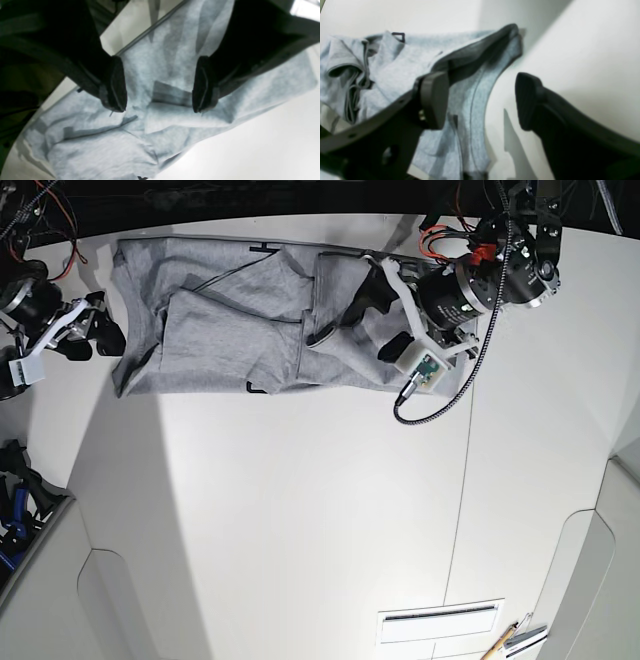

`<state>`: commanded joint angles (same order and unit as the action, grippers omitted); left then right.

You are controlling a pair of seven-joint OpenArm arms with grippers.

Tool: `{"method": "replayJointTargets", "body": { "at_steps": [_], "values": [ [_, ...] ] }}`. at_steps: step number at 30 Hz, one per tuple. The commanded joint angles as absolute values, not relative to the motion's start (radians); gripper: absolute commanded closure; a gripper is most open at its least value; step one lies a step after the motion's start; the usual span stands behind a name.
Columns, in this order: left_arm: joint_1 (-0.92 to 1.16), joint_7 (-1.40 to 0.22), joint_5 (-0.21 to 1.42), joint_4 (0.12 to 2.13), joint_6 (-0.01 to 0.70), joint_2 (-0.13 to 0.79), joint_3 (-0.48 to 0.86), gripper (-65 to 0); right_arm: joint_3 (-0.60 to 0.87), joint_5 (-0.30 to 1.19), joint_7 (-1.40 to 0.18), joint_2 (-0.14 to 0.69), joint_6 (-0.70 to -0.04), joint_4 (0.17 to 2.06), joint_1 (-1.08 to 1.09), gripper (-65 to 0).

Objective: Fold the T-shirt properly
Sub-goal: 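Grasp the strip end with the left gripper and fold it toward the right gripper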

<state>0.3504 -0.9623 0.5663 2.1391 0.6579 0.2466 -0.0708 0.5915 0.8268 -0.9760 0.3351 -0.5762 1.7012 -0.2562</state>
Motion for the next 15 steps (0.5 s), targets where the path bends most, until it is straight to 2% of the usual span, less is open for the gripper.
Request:
{"method": "replayJointTargets", "body": {
  "at_steps": [3, 5, 7, 10, 11, 15],
  "values": [
    [0.350, -0.909, 0.549, 2.098, 0.657, 0.246, -0.071, -43.9, 0.591, 0.826, -0.973, 0.335, -0.576, 1.701, -0.261, -41.1],
    [0.349, -0.860, 0.548, 2.034, 0.658, 0.246, -0.071, -41.6, 0.591, 0.831, -0.969, 0.335, -0.576, 1.701, -0.261, -41.1],
    [0.343, -0.826, 0.547, 1.971, 0.658, 0.246, -0.071, -30.9, 0.591, 0.831, -0.969, 0.335, -0.576, 1.701, -0.261, -41.1],
    [0.313, -0.827, 0.548, 1.922, 0.658, 0.246, -0.071, -4.2, 0.591, 0.831, -0.960, 0.335, -0.576, 1.701, -0.261, -41.1],
    [0.305, -0.826, 0.549, 1.918, 0.658, 0.245, -0.071, 0.0, 0.591, 0.831, -0.952, 0.335, -0.576, 1.701, -0.261, -41.1],
    [0.297, -0.827, 0.543, 1.915, 0.660, 0.209, -0.081, 0.0, 0.591, 0.838, -0.939, 0.335, -0.576, 1.701, -0.261, -41.1]
  ]
}}
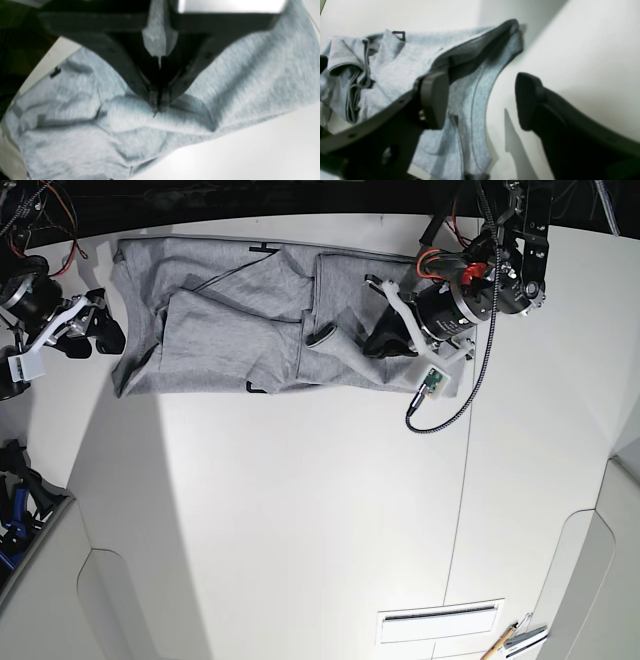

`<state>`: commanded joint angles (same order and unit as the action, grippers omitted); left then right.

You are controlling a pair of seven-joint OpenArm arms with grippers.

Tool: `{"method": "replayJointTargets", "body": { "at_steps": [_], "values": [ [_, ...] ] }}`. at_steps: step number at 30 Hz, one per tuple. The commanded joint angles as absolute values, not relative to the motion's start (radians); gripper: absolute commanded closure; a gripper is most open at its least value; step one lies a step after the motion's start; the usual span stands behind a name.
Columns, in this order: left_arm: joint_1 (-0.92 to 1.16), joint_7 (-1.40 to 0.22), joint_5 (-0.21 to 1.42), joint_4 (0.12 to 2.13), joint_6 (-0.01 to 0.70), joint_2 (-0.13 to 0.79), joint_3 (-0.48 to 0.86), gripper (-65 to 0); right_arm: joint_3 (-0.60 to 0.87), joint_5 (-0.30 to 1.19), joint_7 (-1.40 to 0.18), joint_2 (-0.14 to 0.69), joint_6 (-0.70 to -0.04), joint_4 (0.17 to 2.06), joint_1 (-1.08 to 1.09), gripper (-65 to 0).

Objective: Fold the T-shirt properly
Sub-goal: 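Grasp the strip end with the left gripper and fold it toward the right gripper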

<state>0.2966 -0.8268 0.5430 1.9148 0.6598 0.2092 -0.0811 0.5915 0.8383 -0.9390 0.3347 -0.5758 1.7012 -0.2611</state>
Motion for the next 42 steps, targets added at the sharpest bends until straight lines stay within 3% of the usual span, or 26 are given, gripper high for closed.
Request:
{"method": "replayJointTargets", "body": {
  "at_steps": [8, 11, 16, 23, 32, 42],
  "values": [
    [0.150, -0.778, 0.397, 1.818, 0.657, 0.109, -0.241, 0.0, 0.591, 0.845, -0.942, 0.335, -0.576, 1.701, -0.258, -41.1],
    [0.060, -0.797, 0.387, 1.813, 0.579, 0.091, -0.254, 0.0, 0.591, 0.846, -0.976, 0.335, -0.575, 1.701, -0.259, -41.1],
    [0.036, -0.900, 0.393, 1.824, 0.591, 0.101, -0.254, 0.0, 0.591, 0.849, -0.997, 0.335, -0.572, 1.701, -0.303, -41.2],
    [0.038, -0.926, 0.429, 1.938, 0.587, 0.136, -0.236, 0.0, 0.591, 0.869, -0.982, 0.335, -0.574, 1.662, -0.345, -41.2],
    [0.039, -0.925, 0.429, 1.942, 0.588, 0.136, -0.233, 0.0, 0.589, 1.008, -0.977, 0.334, -0.599, 1.507, -0.338, -41.2],
    [0.040, -0.925, 0.429, 1.942, 0.588, 0.136, -0.233, 0.0, 0.544, 1.067, -1.037, 0.281, -0.607, 1.430, -0.266, -41.2]
  ]
}}
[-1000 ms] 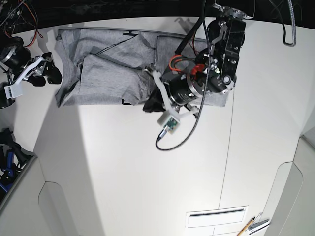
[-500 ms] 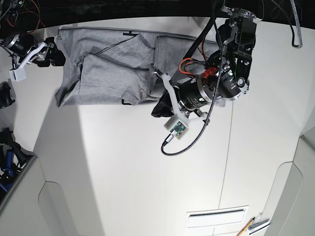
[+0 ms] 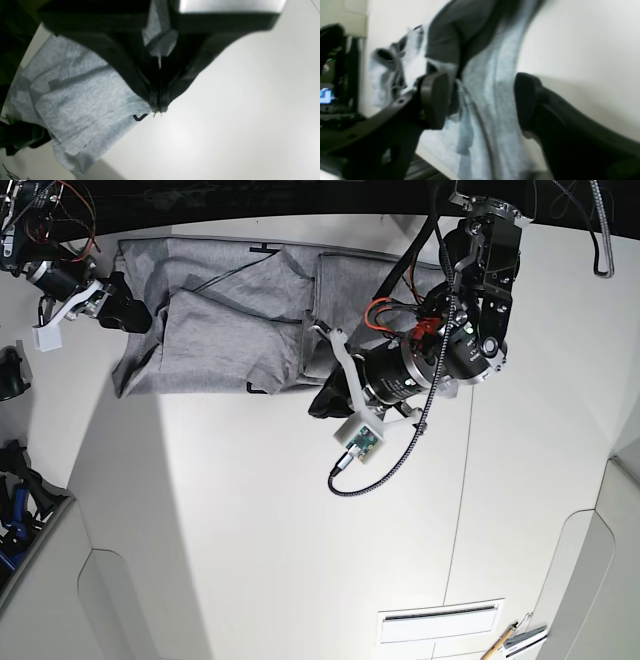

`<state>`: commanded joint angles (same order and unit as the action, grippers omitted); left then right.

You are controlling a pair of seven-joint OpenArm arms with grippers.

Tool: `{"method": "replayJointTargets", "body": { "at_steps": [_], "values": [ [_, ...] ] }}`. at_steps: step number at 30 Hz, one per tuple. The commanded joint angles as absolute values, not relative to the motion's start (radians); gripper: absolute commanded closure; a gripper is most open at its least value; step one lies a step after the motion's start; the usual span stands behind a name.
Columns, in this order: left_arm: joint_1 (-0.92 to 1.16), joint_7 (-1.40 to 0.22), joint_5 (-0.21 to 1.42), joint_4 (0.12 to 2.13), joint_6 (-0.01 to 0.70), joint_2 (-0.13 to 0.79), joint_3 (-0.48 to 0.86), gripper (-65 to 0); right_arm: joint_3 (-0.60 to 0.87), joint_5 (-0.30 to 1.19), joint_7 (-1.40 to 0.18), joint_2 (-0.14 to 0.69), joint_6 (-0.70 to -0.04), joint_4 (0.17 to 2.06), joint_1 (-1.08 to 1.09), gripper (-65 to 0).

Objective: Fold the T-shirt properly
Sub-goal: 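Grasp the strip end with the left gripper and fold it toward the right gripper, then lift the folded bundle with both grippers and flip it over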

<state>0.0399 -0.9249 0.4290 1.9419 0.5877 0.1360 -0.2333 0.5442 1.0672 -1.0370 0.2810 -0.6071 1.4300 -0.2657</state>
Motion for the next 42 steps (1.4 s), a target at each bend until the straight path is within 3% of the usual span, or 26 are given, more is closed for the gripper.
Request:
{"method": "replayJointTargets", "body": {
  "at_steps": [6, 12, 14, 16, 17, 22, 30, 35, 42],
  "values": [
    [0.051, -0.925, 0.429, 1.942, 0.588, 0.136, -0.212, 0.0, 0.440, 1.092, -1.048, 0.270, -0.607, 1.430, -0.260, -41.2],
    [0.070, -0.925, 0.434, 1.942, 0.596, 0.136, -0.142, 0.0, 0.436, 1.084, -1.047, 0.220, -0.607, 1.430, -0.249, -39.0],
    [0.070, -0.925, 0.454, 1.944, 0.602, 0.136, -0.129, 0.0, 0.436, 1.076, -1.044, 0.219, -0.607, 1.430, -0.239, -24.8],
    [0.071, -0.934, 0.476, 1.944, 0.615, 0.136, -0.115, 0.0, 0.436, 1.061, -1.028, 0.218, -0.607, 1.430, -0.233, -4.1],
    [0.073, -0.940, 0.479, 1.945, 0.614, 0.136, -0.107, 0.0, 0.436, 1.052, -1.020, 0.219, -0.607, 1.430, -0.228, 0.0],
    [0.092, -0.957, 0.482, 1.945, 0.638, 0.136, -0.021, 0.0, 0.448, 0.999, -1.021, 0.243, -0.607, 1.432, -0.184, 0.0],
    [0.176, -0.992, 0.543, 1.945, 0.641, 0.154, 0.140, 0.0, 0.488, 0.996, -1.023, 0.448, -0.606, 1.482, -0.123, 0.0],
    [0.284, -0.992, 0.543, 1.945, 0.641, 0.163, 0.118, 0.0, 0.497, 0.995, -1.052, 0.532, -0.605, 1.580, -0.053, 0.0],
    [0.386, -0.947, 0.534, 1.925, 0.640, 0.163, -0.003, 0.0, 0.466, 1.021, -1.092, 0.509, -0.602, 1.815, 0.027, 0.0]
  ]
}}
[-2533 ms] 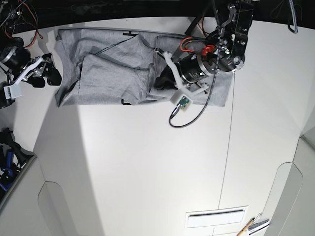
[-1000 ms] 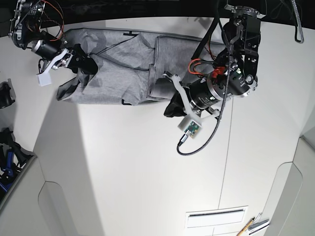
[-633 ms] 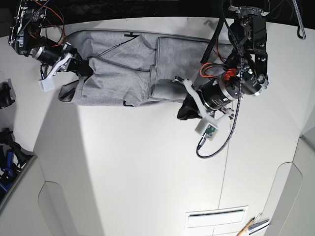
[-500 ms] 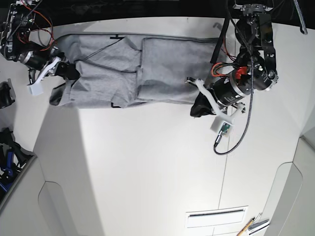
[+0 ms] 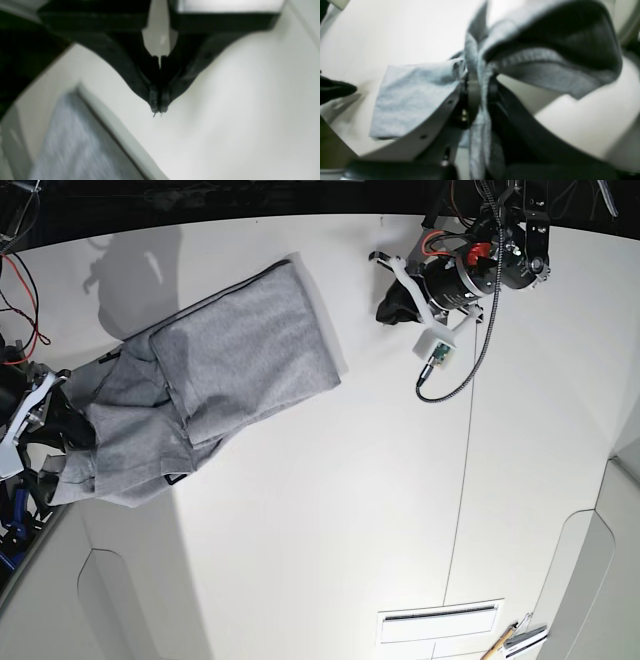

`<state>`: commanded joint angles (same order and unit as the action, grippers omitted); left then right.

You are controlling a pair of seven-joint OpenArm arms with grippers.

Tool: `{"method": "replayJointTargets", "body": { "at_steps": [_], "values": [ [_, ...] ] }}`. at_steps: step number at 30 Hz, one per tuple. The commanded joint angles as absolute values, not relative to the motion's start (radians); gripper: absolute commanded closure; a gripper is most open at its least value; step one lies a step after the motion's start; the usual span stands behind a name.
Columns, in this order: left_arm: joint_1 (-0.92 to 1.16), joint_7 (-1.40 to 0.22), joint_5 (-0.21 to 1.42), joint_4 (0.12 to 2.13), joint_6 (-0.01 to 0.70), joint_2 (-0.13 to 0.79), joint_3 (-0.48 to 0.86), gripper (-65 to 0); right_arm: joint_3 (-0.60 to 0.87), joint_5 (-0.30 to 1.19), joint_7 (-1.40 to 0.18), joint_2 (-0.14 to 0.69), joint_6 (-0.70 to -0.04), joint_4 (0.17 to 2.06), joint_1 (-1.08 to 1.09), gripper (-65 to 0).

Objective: Fold the T-shirt properly
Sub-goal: 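Lift the folded bundle with both grippers and flip it over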

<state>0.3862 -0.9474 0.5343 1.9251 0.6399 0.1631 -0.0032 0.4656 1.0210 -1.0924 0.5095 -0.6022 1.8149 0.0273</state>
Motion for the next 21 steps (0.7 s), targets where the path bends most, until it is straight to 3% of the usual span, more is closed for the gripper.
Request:
{"method": "replayJointTargets", "body": {
  "at_steps": [7, 12, 13, 14, 16, 17, 21],
  "values": [
    [0.382, -0.894, 0.481, 1.823, 0.594, 0.135, -0.119, 0.0, 0.165, 0.930, -1.103, 0.400, -0.603, 1.966, 0.000, 0.0],
    [0.383, -0.899, 0.482, 1.798, 0.595, 0.094, -0.118, 0.0, -0.104, 0.737, -1.086, 0.296, -0.603, 1.959, -0.014, 0.0],
    [0.382, -0.900, 0.482, 1.798, 0.594, 0.095, -0.118, 0.0, -0.165, 0.656, -1.041, 0.288, -0.603, 1.952, -0.026, -14.9],
    [0.382, -0.903, 0.482, 1.799, 0.594, 0.095, -0.117, 0.0, -0.194, 0.616, -1.021, 0.288, -0.603, 1.944, -0.025, -25.6],
    [0.382, -0.925, 0.483, 1.799, 0.594, 0.095, -0.116, 0.0, -0.233, 0.544, -0.964, 0.288, -0.601, 1.938, -0.025, -41.8],
    [0.383, -0.943, 0.487, 1.800, 0.595, 0.095, -0.116, 0.0, -0.244, 0.536, -0.956, 0.287, -0.598, 1.938, -0.025, -45.0],
    [0.383, -0.992, 0.532, 1.823, 0.595, 0.107, -0.083, 0.0, -0.253, 0.603, -0.939, 0.282, -0.598, 1.938, -0.024, -44.8]
  ]
}}
